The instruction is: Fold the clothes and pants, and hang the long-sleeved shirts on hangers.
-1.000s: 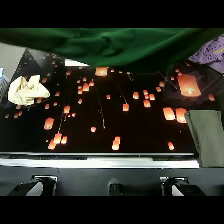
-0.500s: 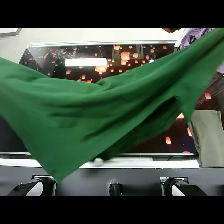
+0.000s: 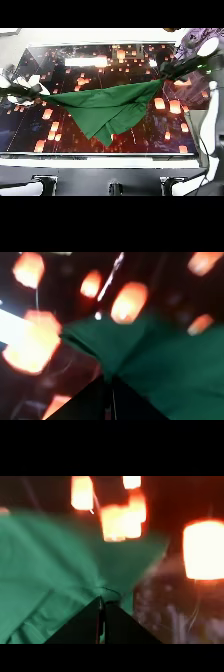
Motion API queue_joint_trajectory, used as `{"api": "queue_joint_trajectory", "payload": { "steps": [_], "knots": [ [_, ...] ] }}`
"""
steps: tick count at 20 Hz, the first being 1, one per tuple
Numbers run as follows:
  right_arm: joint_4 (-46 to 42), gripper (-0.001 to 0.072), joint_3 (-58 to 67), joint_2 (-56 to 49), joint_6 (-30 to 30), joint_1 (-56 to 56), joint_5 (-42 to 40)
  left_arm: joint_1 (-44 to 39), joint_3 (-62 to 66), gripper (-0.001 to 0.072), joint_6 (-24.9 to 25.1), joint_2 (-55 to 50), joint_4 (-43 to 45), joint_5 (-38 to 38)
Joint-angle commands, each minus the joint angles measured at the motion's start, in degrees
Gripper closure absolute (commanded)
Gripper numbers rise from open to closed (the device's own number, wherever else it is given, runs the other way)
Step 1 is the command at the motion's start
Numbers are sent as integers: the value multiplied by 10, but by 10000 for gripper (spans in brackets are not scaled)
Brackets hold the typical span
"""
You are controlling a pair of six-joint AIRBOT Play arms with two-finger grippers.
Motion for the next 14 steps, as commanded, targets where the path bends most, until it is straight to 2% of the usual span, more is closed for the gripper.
{"api": "queue_joint_trajectory", "payload": {
  "steps": [1,2,3,4,5,6,7,9,12,14],
  "knots": [
    [37,679,1,-100,2,0,2,-10,-21,692,-2,-91,-17,32],
    [38,679,1,-106,2,1,2,-10,-21,688,-1,-96,-25,34],
    [38,679,1,-107,2,1,2,-10,-20,615,-1,-94,-31,33],
    [37,679,1,-105,2,1,2,-9,-14,387,2,-91,-31,22],
    [37,679,1,-102,1,1,3,-4,-1,114,22,-84,-36,4],
    [37,679,1,-97,1,1,5,5,16,7,60,-72,-48,-17],
    [37,679,1,-92,0,1,5,20,33,7,81,-53,-56,-38],
    [36,679,1,-80,-6,1,5,55,49,9,89,-1,-68,-71],
    [35,680,1,-63,-10,1,6,97,-6,18,52,86,-76,-117],
    [35,680,1,-56,-12,1,10,101,-121,33,29,145,-100,-96]
  ]
}}
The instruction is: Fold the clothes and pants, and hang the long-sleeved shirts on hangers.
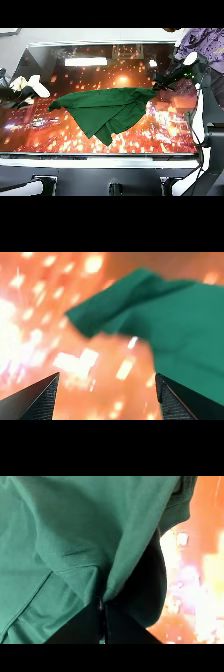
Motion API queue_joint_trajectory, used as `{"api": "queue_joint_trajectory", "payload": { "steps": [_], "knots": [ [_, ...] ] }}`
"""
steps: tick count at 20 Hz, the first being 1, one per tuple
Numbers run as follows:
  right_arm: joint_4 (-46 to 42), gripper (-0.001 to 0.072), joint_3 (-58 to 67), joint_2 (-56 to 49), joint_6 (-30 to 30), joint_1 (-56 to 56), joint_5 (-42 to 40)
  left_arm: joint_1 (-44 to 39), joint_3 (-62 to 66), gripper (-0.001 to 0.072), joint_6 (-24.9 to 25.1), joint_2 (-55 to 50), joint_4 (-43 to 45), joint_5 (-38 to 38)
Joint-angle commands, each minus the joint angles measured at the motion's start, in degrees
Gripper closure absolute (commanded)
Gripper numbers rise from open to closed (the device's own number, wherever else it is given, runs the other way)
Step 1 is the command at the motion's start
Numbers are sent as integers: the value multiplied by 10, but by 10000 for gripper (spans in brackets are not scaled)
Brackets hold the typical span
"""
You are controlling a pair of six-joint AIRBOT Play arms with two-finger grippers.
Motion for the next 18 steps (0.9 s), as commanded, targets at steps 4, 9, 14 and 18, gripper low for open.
{"api": "queue_joint_trajectory", "payload": {
  "steps": [4,9,14,18],
  "knots": [
    [0,679,0,12,-4,0,23,-19,-337,33,66,132,-284,87],
    [0,679,0,13,-16,0,49,-144,-452,33,109,131,-373,198],
    [2,679,0,17,-15,0,46,-233,-458,33,102,106,-374,233],
    [2,679,0,24,-16,0,44,-263,-458,33,105,72,-408,262]
  ]
}}
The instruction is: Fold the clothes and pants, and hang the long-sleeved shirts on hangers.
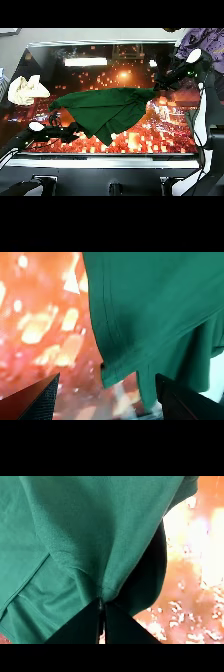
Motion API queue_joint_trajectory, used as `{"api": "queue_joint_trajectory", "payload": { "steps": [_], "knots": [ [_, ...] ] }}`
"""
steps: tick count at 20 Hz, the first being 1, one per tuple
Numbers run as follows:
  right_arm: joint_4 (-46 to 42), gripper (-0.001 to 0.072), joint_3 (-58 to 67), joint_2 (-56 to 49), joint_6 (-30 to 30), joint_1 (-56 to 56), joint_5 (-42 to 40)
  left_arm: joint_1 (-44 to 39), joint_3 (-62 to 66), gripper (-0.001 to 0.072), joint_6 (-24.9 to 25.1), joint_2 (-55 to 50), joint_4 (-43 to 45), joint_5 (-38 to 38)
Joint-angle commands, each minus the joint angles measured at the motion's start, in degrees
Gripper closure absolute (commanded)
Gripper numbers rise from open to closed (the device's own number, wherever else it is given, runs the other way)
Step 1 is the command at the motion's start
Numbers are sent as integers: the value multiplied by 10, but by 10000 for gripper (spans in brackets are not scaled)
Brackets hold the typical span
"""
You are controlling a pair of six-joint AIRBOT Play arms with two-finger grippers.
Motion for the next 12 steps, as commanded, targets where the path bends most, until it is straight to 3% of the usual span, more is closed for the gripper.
{"api": "queue_joint_trajectory", "payload": {
  "steps": [1,4,5,6,7,8,12],
  "knots": [
    [1,679,0,5,-1,0,-1,-31,-4,33,3,-27,-34,38],
    [1,679,0,7,-1,0,0,-49,-4,34,11,-57,-67,59],
    [1,679,0,9,-1,0,-1,-54,-4,67,18,-68,-83,62],
    [1,679,0,10,-1,0,-1,-58,-4,242,27,-78,-95,64],
    [1,679,0,12,-2,0,0,-59,-4,535,28,-82,-101,66],
    [1,679,0,14,-3,0,1,-58,-1,689,31,-80,-100,66],
    [-1,680,0,36,-5,0,-16,-29,59,694,37,-36,-91,66]
  ]
}}
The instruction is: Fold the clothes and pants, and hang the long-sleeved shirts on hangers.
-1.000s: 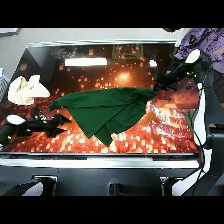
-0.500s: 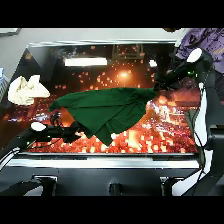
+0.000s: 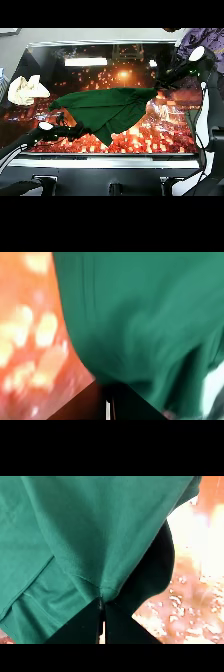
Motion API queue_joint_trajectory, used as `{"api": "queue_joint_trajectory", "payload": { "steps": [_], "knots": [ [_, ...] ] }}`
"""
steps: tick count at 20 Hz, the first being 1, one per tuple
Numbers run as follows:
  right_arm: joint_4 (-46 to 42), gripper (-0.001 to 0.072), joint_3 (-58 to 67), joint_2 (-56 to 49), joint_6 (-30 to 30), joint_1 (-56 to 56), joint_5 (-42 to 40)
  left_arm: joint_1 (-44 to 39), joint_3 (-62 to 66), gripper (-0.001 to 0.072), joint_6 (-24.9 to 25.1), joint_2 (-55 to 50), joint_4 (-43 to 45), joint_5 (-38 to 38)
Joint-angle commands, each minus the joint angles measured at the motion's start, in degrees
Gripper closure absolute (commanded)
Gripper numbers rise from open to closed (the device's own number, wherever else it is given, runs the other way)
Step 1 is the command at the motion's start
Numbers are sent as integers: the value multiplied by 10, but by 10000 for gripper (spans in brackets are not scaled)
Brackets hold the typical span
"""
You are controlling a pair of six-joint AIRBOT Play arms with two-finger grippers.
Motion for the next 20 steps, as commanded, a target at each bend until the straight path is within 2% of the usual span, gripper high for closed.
{"api": "queue_joint_trajectory", "payload": {
  "steps": [1,4,7,10,13,16,20],
  "knots": [
    [-6,681,1,25,-6,0,-29,32,64,695,6,38,-5,-4],
    [-34,681,1,82,-7,-1,-106,101,193,696,-34,75,63,-28],
    [-65,681,1,165,-7,-1,-178,161,376,696,-66,83,160,-106],
    [-110,682,1,270,-3,-1,-220,187,584,696,-107,90,316,-198],
    [-156,682,1,382,12,-1,-220,187,742,696,-141,120,486,-266],
    [-185,681,1,489,28,-1,-196,187,790,696,-155,183,585,-295],
    [-187,682,1,572,43,-1,-156,187,789,695,-160,263,637,-350]
  ]
}}
